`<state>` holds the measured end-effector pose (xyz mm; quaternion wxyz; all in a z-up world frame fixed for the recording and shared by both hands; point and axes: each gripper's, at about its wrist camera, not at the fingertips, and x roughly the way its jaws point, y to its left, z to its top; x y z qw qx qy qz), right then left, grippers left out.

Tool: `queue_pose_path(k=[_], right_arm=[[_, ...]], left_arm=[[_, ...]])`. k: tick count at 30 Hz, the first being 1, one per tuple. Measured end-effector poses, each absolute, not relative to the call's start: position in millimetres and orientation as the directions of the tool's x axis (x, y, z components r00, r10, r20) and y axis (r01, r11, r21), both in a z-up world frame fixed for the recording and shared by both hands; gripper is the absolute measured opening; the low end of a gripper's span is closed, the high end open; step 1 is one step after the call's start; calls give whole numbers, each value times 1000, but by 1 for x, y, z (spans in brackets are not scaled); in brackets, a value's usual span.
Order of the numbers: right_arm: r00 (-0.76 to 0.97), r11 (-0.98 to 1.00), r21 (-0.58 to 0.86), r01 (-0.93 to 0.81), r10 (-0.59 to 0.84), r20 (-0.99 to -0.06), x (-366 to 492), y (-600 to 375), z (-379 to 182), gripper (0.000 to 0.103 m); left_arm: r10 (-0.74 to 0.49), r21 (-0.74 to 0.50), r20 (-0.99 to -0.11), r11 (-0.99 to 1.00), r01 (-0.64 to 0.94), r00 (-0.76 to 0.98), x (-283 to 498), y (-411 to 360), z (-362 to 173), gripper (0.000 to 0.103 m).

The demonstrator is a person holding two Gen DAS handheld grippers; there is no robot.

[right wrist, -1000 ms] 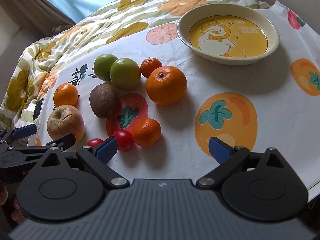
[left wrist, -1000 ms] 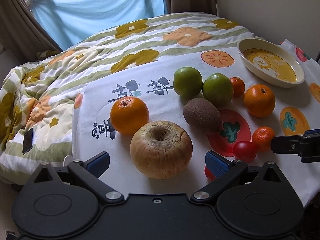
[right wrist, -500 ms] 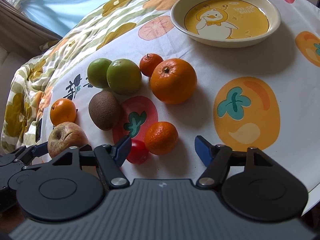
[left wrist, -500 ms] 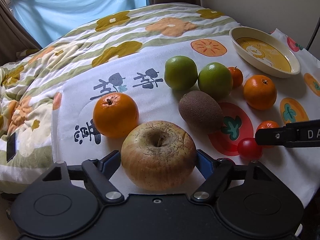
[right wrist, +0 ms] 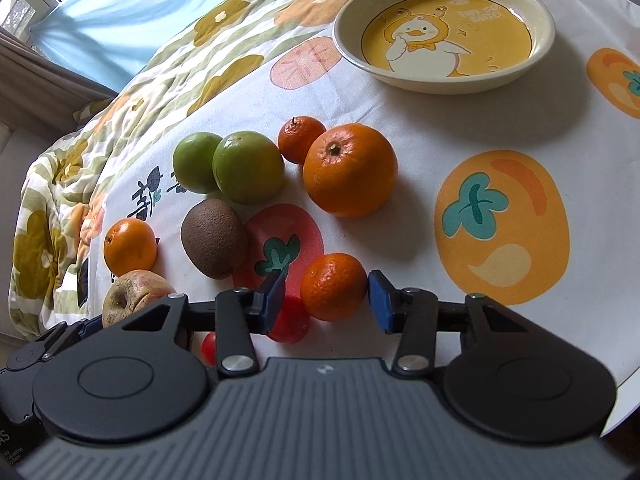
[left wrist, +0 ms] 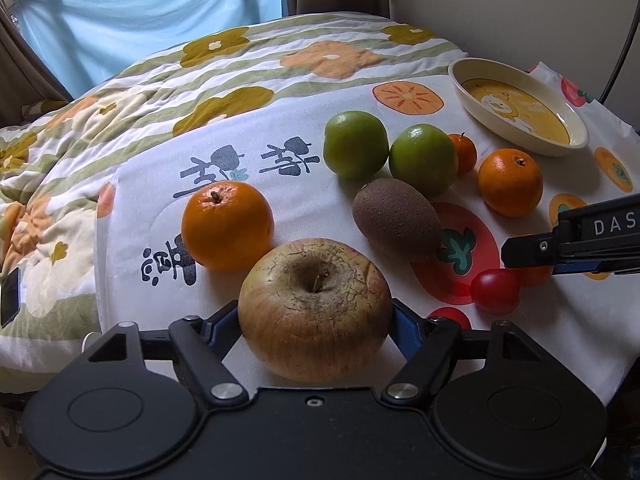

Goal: Organize fruits
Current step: 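Grasp the large brown apple with the left gripper while the right gripper grasps a small tangerine, then lift the apple with the left gripper while the right gripper carries the tangerine toward the duck bowl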

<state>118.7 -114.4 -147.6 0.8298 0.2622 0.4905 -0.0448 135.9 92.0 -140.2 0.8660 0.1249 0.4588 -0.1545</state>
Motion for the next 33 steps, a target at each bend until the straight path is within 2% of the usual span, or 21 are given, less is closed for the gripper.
queue_pose_path(k=[1,11,19,33], right_arm=[[512,858,388,337,179,-840,119,-115,-148,52],[530,867,389,313,181,-829,117,-115,-140,50],[572,882,389,266,180,-800,114,-127,-115,50],[603,924,367,105,234,-762,107,-204,-74,50]], left_arm=[[-152,77,-833,920,384,532,135,92,-140,79],[-162,70,-821,923,378,547,128,91,-134,79],[-157,75,-790,934,348,593,116,81,-106,79],[-83,83,-737,974,212,670,95,5,-55,79]])
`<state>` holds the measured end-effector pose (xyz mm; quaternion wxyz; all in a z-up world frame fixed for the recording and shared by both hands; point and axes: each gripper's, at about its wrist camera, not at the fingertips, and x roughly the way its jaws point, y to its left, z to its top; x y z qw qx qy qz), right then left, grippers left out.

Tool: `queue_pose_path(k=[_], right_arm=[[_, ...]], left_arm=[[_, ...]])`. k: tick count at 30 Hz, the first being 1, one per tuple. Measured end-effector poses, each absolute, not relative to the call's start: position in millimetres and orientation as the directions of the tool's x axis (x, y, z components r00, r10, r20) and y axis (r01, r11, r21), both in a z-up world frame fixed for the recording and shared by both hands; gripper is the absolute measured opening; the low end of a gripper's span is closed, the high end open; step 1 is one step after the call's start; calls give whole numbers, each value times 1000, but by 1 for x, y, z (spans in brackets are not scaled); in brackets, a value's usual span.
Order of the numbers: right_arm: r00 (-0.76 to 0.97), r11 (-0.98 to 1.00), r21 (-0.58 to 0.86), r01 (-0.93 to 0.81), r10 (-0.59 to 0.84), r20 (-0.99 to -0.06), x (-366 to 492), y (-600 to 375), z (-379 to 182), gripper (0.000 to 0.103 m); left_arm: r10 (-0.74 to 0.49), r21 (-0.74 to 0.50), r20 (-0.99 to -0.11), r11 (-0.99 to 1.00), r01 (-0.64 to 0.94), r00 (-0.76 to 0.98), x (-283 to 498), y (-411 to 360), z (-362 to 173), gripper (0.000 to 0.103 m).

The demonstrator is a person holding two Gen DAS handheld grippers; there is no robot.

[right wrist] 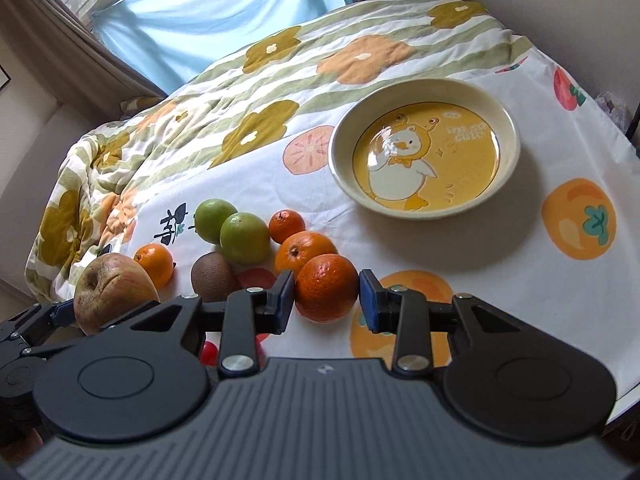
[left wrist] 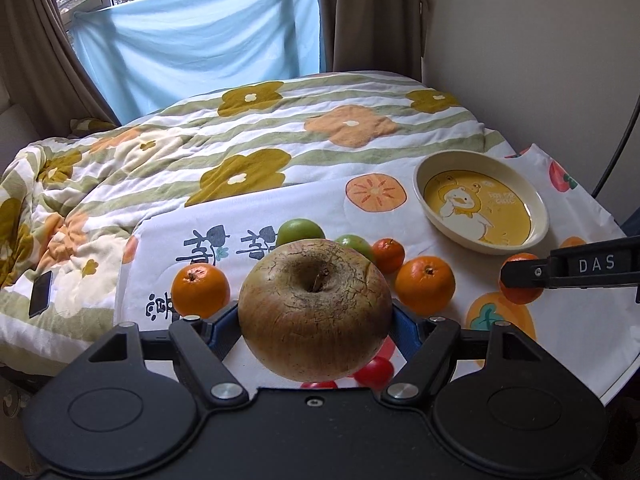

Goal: Organize fruits
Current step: 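Lift the apple with the left gripper while the right gripper carries the tangerine toward the duck bowl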

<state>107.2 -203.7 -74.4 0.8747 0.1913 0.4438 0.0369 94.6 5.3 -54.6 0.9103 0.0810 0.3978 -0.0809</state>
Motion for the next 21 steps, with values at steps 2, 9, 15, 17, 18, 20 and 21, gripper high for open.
queue_pose_path(k=[2,9,15,17,18,20,21], right_arm=[[605,928,362,89,239,-760,110,-221,-71,50],[602,940,338,47,243,-760,124,-277,-64,50],[605,949,316,10,245,-757,144,-318,-65,50],[609,952,307,-5,246,-754,156,-328,-67,50],[611,953,303,-12,247,-752,162,-332,-68,50],[611,955,296,-30,252,-750,175,-339,-71,50],[611,956,290,-39,252,-750,182,-342,-73,50]], left_arm=[[-74,83,-731,977,196,678,95,-9,-50,79],[-69,72,-714,983,171,696,104,-63,-43,79],[-80,64,-713,982,179,697,124,-107,-47,79],[-81,68,-712,981,183,697,134,-120,-50,79],[-80,71,-711,980,184,698,139,-126,-52,79],[-79,76,-709,979,188,700,150,-137,-57,79],[-79,77,-710,979,189,700,156,-141,-60,79]])
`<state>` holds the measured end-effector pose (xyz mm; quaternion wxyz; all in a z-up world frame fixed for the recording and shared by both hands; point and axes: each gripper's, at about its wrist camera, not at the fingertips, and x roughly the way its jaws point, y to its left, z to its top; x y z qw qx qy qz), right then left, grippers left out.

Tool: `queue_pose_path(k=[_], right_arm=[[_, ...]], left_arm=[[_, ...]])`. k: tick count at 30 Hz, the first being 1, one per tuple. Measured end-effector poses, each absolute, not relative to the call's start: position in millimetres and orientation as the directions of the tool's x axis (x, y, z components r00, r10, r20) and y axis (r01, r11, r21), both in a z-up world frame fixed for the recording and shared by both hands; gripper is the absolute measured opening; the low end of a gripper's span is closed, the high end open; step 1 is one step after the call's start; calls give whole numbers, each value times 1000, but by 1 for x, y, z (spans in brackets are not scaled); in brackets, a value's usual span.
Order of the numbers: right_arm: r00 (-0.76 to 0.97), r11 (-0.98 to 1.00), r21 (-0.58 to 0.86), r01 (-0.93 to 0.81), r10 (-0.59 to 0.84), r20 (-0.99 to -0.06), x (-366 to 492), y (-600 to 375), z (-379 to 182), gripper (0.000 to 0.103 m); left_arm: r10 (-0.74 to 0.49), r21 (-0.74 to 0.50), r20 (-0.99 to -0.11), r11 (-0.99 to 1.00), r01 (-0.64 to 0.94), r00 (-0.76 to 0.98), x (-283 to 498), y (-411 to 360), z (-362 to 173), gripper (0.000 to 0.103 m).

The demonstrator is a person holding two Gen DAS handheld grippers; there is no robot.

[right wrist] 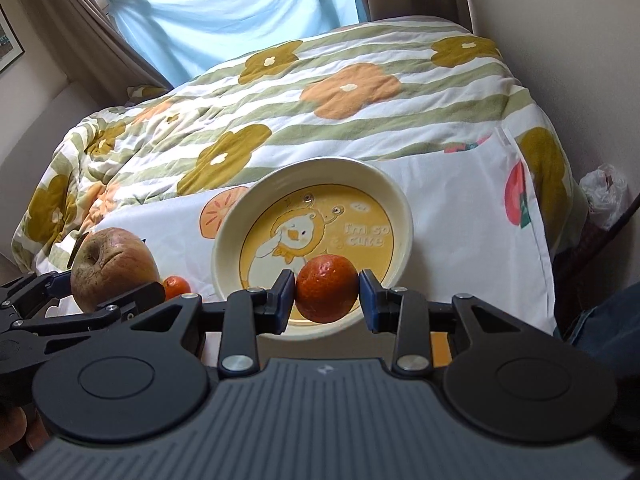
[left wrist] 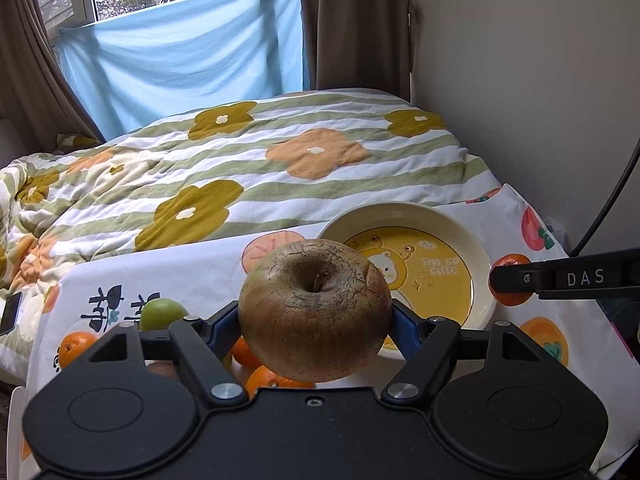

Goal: Organize fruits
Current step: 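Lift the apple with the left gripper while the right gripper carries the tangerine toward the duck bowl, then lower the apple into the duck bowl and open the left gripper while the right releases the tangerine there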

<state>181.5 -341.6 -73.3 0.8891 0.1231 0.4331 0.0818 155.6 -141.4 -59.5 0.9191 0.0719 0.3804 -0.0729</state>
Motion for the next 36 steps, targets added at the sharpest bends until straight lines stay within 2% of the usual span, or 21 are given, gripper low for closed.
queue_pose_path(k=[17,29,32,34,36], right_arm=[[600,956,287,-67,269,-754,271,-370,-118,50],[597,947,310,-82,296,-746,281,-376,-119,50],[595,943,320,-88,307,-743,283,-375,-117,50],[596,941,323,-101,317,-738,284,-374,-115,50],[596,940,320,-120,325,-734,284,-372,-113,50]], left_arm=[[-78,143,-745,951,273,663,255,-201,-120,79],[-97,154,-779,928,340,620,282,-218,-143,80],[-91,184,-772,915,359,629,278,-219,-140,83],[-96,187,-772,910,370,628,274,-215,-135,95],[-92,193,-770,910,368,631,269,-212,-130,95]])
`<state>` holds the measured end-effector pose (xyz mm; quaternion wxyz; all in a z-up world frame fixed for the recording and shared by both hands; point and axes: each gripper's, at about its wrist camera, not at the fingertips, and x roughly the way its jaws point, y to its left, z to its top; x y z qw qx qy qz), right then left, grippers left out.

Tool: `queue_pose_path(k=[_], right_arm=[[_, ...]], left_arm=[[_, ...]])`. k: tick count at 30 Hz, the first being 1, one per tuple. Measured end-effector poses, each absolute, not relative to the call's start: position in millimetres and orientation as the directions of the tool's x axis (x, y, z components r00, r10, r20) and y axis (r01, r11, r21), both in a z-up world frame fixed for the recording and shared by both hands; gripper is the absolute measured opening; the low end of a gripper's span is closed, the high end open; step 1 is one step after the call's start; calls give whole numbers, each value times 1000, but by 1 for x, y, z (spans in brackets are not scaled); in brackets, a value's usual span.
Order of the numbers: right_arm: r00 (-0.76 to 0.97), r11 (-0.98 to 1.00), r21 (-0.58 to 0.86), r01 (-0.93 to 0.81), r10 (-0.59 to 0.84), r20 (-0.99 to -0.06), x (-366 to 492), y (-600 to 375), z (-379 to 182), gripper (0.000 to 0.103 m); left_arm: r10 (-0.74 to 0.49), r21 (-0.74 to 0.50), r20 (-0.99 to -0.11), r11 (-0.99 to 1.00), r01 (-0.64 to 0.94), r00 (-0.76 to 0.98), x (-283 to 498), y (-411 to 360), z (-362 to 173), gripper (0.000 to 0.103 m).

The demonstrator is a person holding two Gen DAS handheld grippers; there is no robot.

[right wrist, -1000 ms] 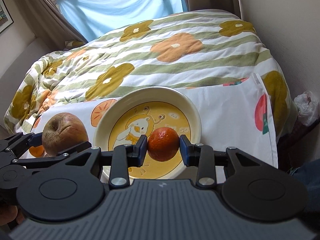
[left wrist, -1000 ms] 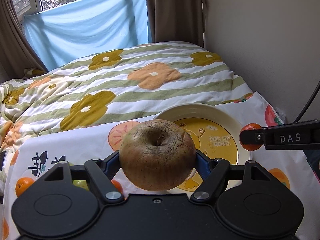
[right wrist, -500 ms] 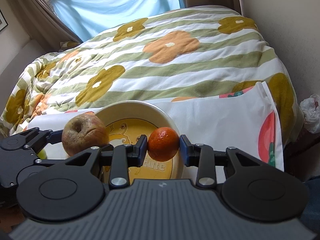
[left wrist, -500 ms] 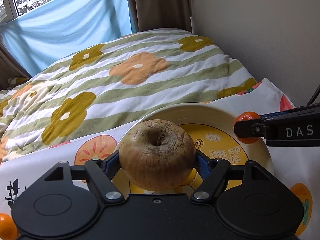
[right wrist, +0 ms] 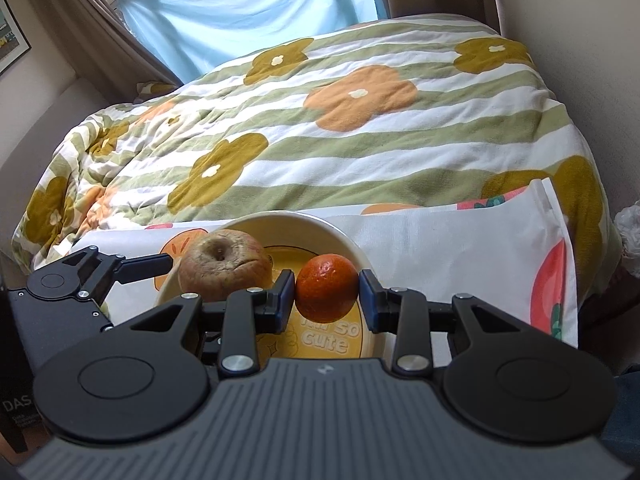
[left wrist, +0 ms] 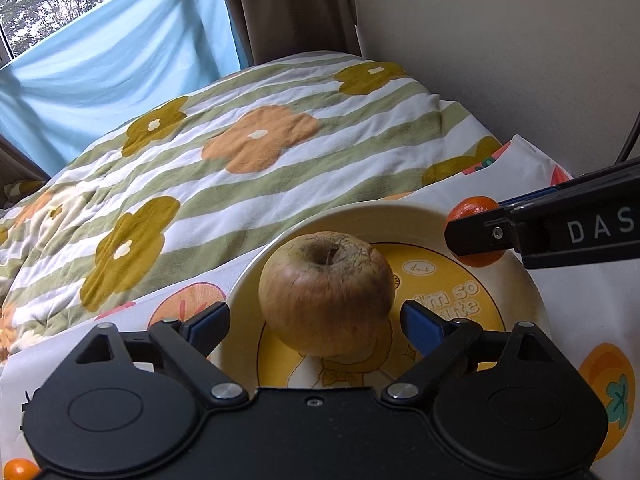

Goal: Organize fruits
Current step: 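Lower the apple into the duck bowl and open the left gripper while the right releases the tangerine there, then withdraw both grippers from the duck bowl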

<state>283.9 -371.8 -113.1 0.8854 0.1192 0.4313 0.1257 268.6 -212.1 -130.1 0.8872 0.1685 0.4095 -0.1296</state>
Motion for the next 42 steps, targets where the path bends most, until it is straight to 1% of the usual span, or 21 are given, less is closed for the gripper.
queue_pose_path(k=[6,11,18,19,21,22,23,25,33,42], right_arm=[[584,931,294,-216,364,-726,287,-361,-115,50],[582,923,186,-338,360,-729,288,-344,-125,50],[566,910,144,-390,360,-742,290,-337,-139,51],[572,910,140,-391,359,-738,290,-336,-139,64],[586,913,128,-388,351,-730,288,-335,-136,82],[593,913,127,-388,353,-724,286,-335,-134,95],[608,918,120,-379,345,-715,282,-336,-132,103],[638,927,110,-359,330,-696,277,-339,-128,103],[651,931,138,-337,337,-680,261,-345,-106,103],[676,940,136,-314,321,-664,228,-346,-75,103]], left_arm=[[-80,192,-769,918,348,635,250,-200,-118,95],[-49,193,-773,931,309,632,239,-189,-118,95],[-28,174,-767,953,250,641,229,-177,-115,95],[-25,174,-767,954,245,641,228,-177,-115,95],[-21,176,-766,955,241,643,226,-177,-114,95],[-20,176,-763,955,238,646,225,-178,-114,95],[-20,176,-761,956,235,649,224,-177,-113,95],[-20,174,-757,957,231,653,222,-178,-111,95],[-26,155,-734,966,205,679,206,-180,-94,95],[-13,150,-684,976,159,729,169,-179,-64,95]])
